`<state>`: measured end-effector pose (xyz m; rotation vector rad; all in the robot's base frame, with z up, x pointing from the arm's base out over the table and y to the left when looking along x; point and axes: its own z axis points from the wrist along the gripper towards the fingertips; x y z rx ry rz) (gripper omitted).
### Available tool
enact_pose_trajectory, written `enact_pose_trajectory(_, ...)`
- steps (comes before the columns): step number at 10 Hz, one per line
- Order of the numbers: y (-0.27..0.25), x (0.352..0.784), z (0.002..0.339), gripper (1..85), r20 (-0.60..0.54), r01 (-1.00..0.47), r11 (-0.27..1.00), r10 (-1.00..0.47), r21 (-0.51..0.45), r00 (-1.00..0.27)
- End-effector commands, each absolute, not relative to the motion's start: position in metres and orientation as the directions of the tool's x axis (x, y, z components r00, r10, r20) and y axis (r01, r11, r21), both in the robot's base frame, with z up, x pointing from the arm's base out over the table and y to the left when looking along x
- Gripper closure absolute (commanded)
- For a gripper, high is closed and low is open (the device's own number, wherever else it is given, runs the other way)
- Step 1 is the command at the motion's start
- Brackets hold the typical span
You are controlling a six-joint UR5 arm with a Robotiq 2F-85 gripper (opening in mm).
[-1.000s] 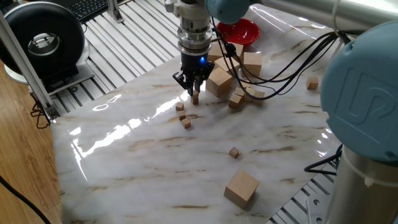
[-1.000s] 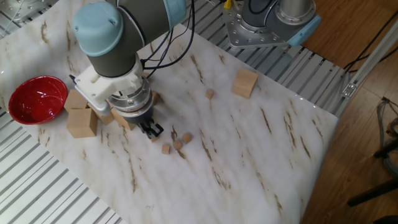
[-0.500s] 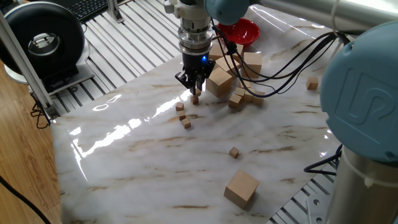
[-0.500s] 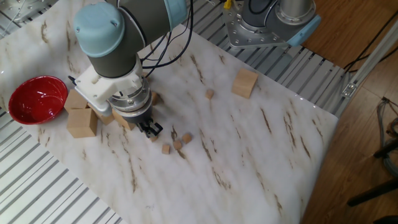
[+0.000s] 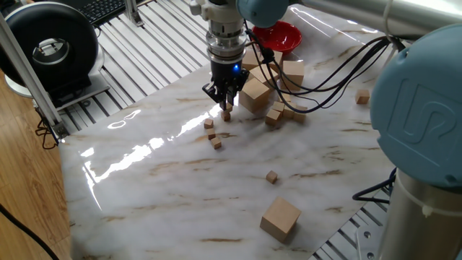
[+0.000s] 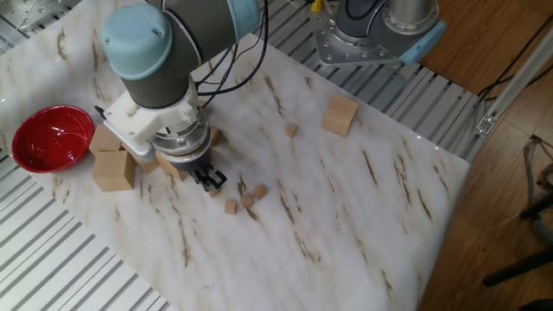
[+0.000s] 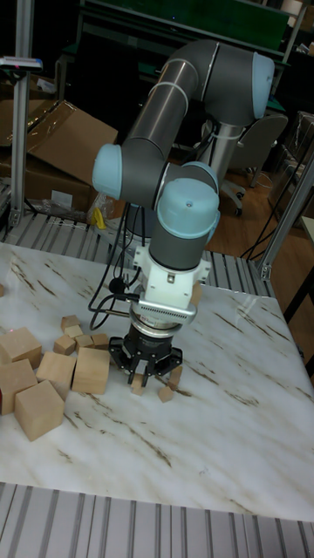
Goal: Stack the blocks in a vertical line of five
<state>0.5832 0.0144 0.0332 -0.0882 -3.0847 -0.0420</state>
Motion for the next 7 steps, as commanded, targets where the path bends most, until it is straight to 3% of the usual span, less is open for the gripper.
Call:
enact_pose_trajectory(1, 0.0205, 0.5868, 0.0351, 84.7, 0.052, 0.072, 0.996, 0.069, 0.048, -0.996)
enact_pose_trajectory(7, 0.0248, 0.5914, 0.0354, 82.7, 0.039, 0.059, 0.996, 0.057, 0.06, -0.998)
